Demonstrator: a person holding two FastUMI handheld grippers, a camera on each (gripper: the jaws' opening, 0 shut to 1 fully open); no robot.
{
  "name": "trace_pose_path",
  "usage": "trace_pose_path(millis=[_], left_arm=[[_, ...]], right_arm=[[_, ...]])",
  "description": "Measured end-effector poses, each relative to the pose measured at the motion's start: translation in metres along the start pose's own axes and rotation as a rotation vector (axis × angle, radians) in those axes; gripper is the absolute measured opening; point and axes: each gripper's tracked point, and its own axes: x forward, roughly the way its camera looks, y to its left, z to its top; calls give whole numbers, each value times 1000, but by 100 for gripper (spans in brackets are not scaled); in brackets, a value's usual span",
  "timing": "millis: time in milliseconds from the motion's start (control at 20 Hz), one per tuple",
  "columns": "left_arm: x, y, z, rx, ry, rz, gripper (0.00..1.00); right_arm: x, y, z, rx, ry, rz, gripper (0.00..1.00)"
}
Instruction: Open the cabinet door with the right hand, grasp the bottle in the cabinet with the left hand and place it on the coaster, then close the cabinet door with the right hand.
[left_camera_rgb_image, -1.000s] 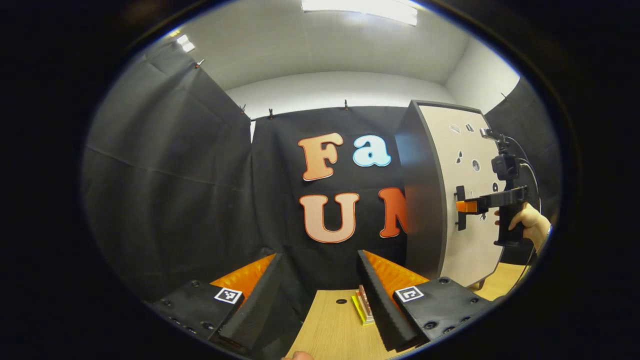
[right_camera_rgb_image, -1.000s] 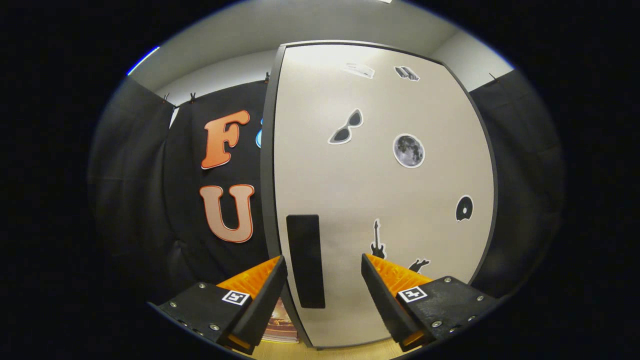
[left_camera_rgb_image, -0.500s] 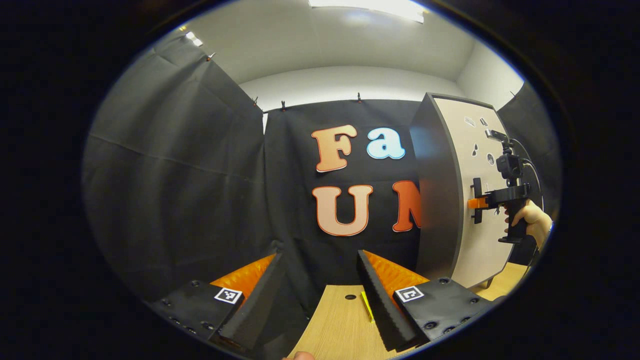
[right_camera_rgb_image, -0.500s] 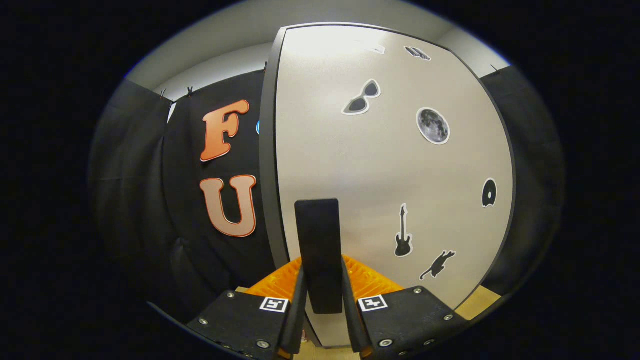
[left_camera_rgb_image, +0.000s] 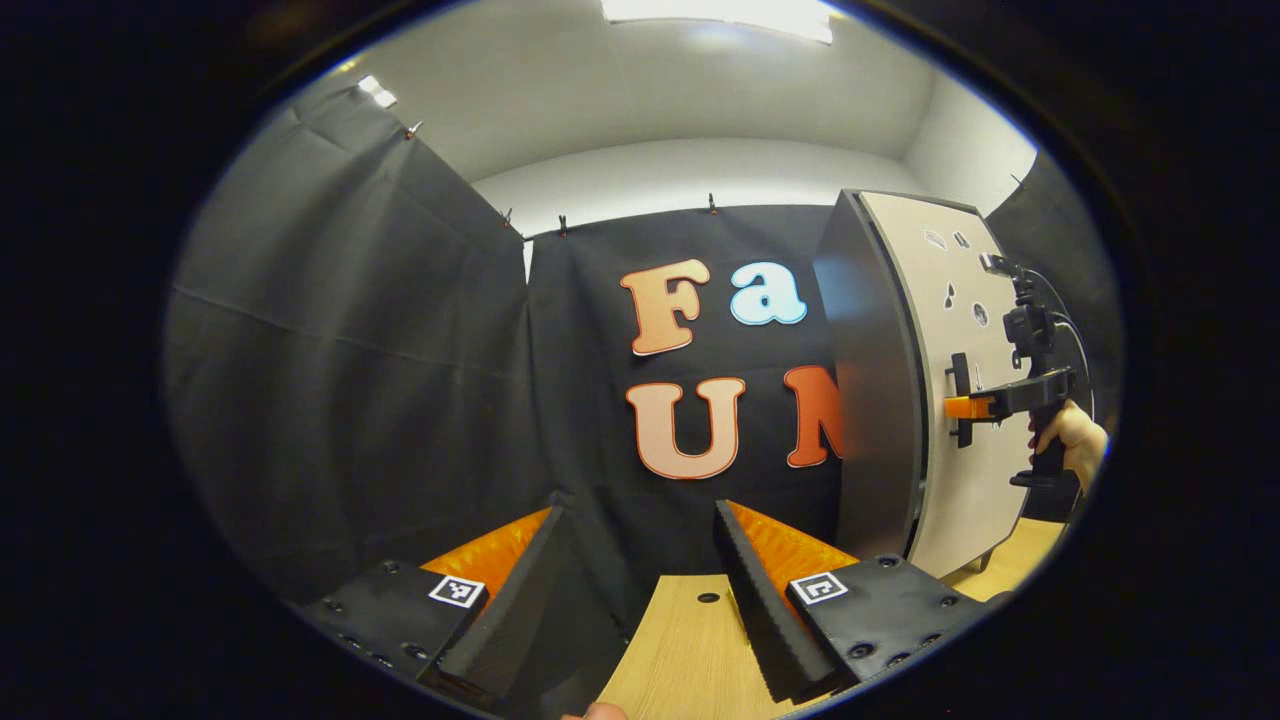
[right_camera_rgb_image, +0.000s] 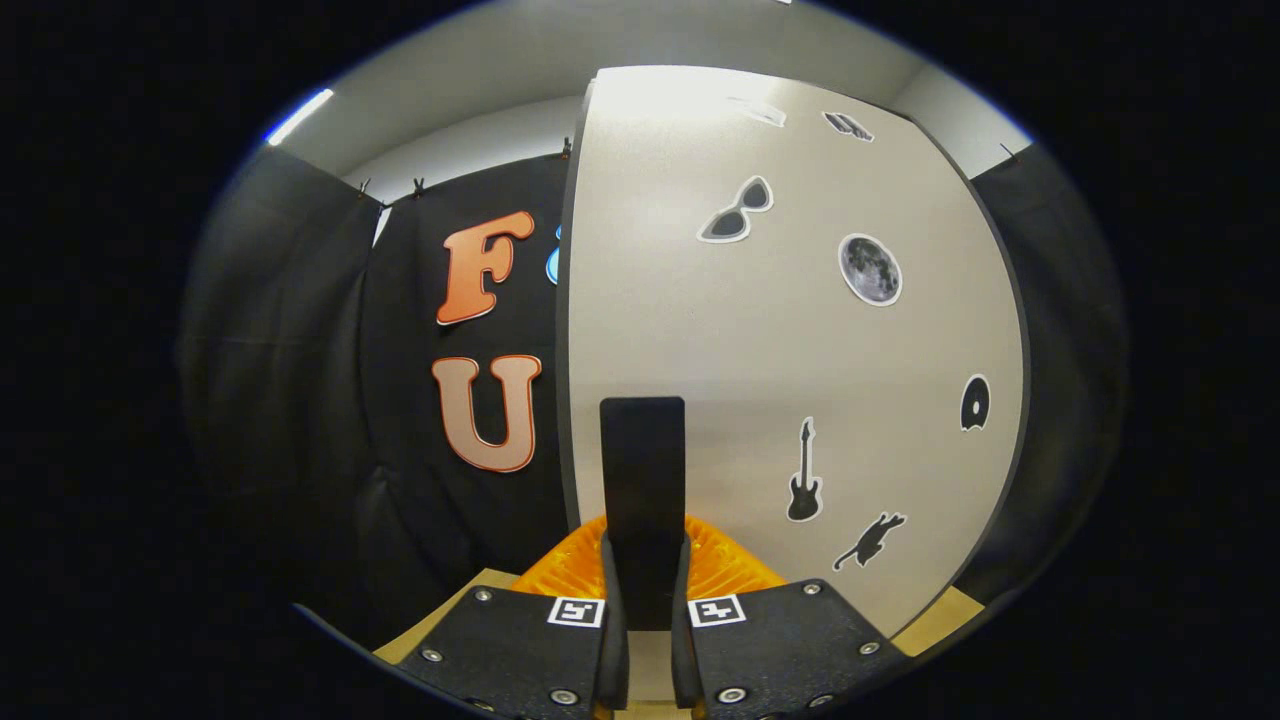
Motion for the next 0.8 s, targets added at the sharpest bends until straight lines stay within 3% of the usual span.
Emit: trace_pose_path(millis=[150,200,350,400,450,800], left_arm=[[-4,-6,3,-18,3,-15,95],[-11,-13,0,-23,6,-22,95],[-14,-18,-1,-27,13,-32,95],[-14,-19,1,-25,13,-32,95],[-15,-20,3,-23,11,-33,95],[-26,-30,10,-31,7,-52,93]], right_arm=[[-25,0,-5,1,7,52,17],[-33,0,-4,6,6,71,12],[-58,-1,-1,6,5,117,16],[-66,-3,-1,2,5,127,12],[-79,-8,-1,-4,3,134,16],[-153,-49,2,-13,-1,132,16]])
